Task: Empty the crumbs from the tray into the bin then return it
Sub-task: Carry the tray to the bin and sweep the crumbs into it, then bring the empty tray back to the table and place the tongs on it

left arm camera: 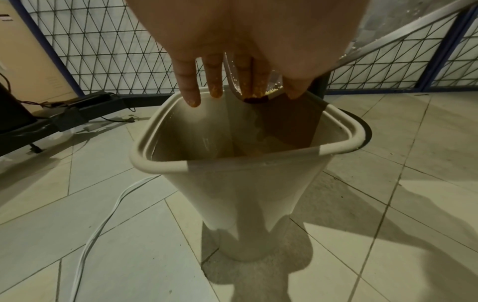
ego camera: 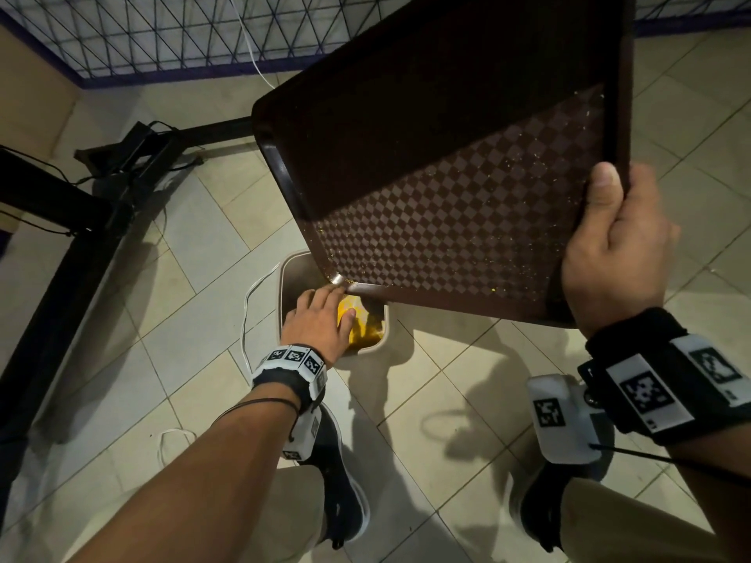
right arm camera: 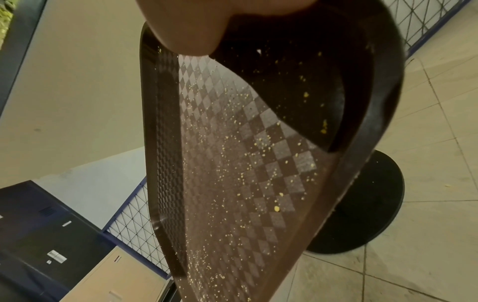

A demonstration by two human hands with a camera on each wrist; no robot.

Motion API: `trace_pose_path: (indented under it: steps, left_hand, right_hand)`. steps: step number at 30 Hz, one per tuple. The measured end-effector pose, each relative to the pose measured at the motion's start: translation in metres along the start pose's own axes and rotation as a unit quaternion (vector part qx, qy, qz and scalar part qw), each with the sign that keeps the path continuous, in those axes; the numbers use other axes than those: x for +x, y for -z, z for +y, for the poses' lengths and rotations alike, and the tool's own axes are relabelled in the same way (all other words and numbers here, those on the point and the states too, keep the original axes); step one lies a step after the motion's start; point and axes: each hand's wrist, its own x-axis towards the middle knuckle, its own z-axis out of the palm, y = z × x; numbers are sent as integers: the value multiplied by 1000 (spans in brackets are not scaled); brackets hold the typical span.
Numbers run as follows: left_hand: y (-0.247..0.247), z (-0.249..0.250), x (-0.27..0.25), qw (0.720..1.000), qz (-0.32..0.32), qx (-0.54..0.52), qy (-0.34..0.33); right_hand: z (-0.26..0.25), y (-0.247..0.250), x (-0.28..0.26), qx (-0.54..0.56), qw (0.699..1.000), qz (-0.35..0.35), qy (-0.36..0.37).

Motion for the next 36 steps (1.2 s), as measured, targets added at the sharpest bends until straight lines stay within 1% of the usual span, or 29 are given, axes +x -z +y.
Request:
trace_pose_path:
  steps: [3, 6, 8, 10, 11, 13, 14, 16, 17, 18, 19, 20, 24, 30, 36]
  left_hand:
    - [-1, 1, 0, 1000, -28, 6, -10]
    - [1, 0, 1, 995, -73, 62, -5]
    - [6, -3, 2, 989, -111, 98, 15]
    - [11, -10, 3, 989, -116, 80, 50]
    - [14, -14, 3, 991, -104, 48, 71]
    - [23, -19, 5, 989, -66, -60, 121]
    - [30, -19, 6, 979, -47, -132, 147]
    - [44, -17, 9, 946, -8, -264, 188]
    - [51, -16, 11, 929, 7, -311, 202]
    - [58, -16, 12, 915, 20, -345, 209]
    - [64, -17, 14, 907, 31, -365, 208]
    - [69, -19, 15, 905, 38, -372, 203]
    - [79, -24, 13, 904, 54, -379, 192]
    - [95, -34, -18, 917, 64, -353, 175]
    - [109, -37, -42, 941, 75, -303, 132]
  right_hand:
    - [-2, -1, 0, -3, 1000, 0, -5]
    - [-2, 1, -2, -11, 1000, -14, -5]
    - [0, 1, -3, -12, 1000, -18, -9]
    - [1, 1, -2, -10, 1000, -11, -21]
    - [3, 1, 0, -7, 1000, -7, -28]
    - [4, 2, 2, 0, 999, 2, -37]
    - [5, 3, 2, 3, 999, 4, -41]
    - [8, 6, 3, 5, 998, 8, -57]
    - [10, 8, 3, 5, 998, 10, -68]
    - [12, 10, 3, 8, 997, 11, -82]
    - [13, 11, 2, 9, 995, 10, -97]
    - [14, 12, 2, 6, 994, 9, -113]
    - [18, 11, 0, -12, 986, -5, -167]
    - [21, 22, -7, 1, 974, -37, -224]
    - [28, 42, -16, 17, 958, -67, -277]
